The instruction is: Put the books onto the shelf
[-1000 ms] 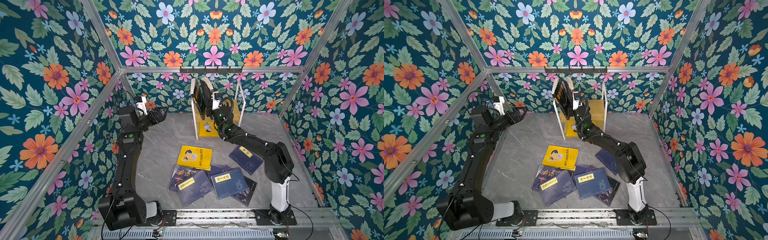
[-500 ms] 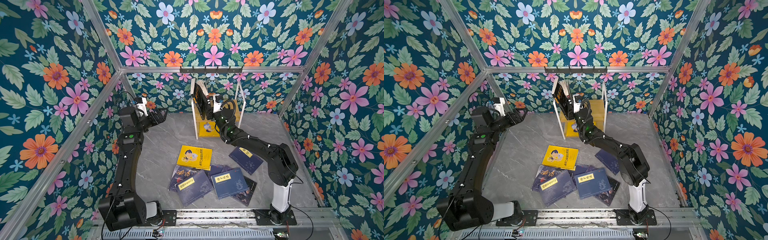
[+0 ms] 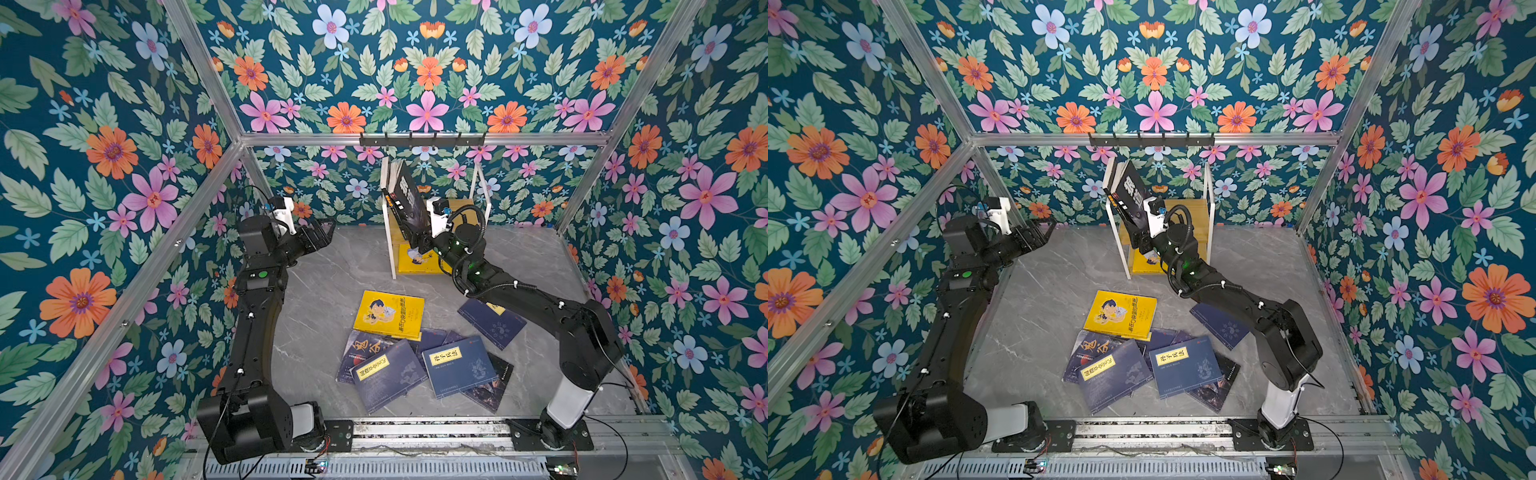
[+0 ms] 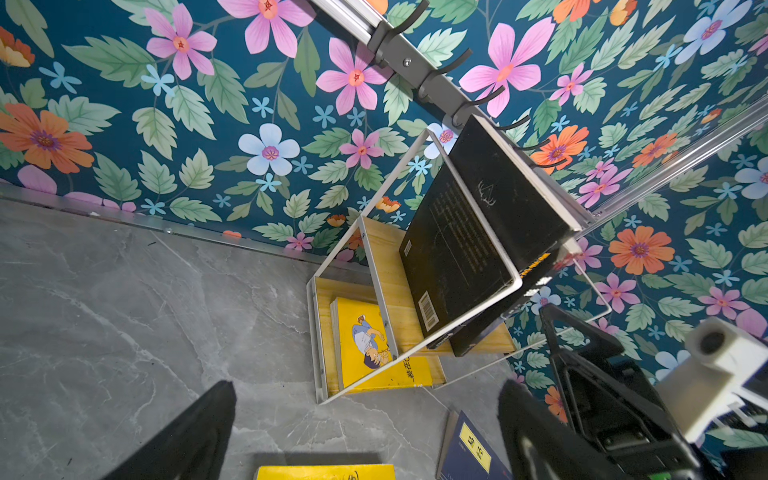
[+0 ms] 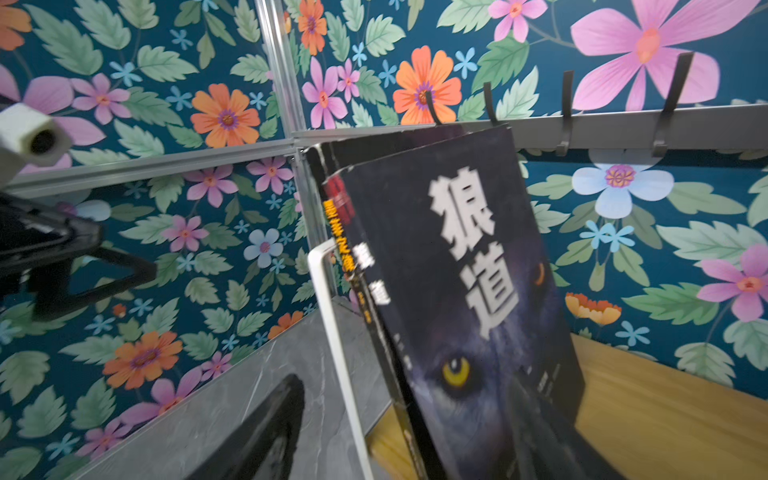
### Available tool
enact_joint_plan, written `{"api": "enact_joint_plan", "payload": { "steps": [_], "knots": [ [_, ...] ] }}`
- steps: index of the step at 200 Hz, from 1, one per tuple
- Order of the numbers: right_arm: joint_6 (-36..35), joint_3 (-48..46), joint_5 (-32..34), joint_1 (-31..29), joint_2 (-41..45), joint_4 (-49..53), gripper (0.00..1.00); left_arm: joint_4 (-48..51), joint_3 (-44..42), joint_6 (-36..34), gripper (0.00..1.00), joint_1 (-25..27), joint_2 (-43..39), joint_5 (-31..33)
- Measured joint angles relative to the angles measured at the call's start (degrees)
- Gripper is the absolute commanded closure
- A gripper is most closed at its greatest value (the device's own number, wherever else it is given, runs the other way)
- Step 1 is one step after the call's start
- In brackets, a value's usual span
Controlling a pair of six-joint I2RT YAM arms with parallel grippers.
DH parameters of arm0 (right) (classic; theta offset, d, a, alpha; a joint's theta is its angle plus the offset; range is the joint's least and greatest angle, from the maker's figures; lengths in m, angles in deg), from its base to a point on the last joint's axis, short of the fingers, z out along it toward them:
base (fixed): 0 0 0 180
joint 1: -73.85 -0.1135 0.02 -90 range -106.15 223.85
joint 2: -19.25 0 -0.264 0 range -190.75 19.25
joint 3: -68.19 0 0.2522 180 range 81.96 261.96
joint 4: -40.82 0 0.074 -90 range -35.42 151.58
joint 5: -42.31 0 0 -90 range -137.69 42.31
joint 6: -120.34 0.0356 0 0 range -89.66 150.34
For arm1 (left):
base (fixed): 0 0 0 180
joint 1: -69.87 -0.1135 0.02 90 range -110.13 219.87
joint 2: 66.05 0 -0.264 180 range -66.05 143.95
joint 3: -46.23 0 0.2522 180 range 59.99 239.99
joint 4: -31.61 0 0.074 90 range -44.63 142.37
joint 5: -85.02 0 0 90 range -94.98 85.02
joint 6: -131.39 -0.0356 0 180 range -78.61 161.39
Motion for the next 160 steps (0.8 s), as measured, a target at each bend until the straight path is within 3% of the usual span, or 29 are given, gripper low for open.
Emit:
{"api": "enact_joint_plan", "payload": {
  "steps": [38, 64, 106, 160],
  "knots": [
    [-0.92, -4.72, -1.6, 0.59, 5.92, 3.15, 0.24, -0.15, -0.04, -0.28, 0.0, -0.2, 0.42, 0.0],
    [-0.87, -6.12, 0.68, 2.01, 7.08, 4.96, 0.32, -0.2, -0.24, -0.33, 0.0, -0.42, 0.57, 0.04],
    [0.35, -3.8, 8.94, 4.07, 6.27, 10.4, 0.61, -0.2, -0.26, -0.33, 0.0, -0.52, 0.61, 0.31],
    [2.54, 5.42, 13.11, 6.01, -2.25, 20.04, 0.91, -0.2, -0.44, -0.37, 0.0, -0.63, 0.59, 0.55]
  ]
}}
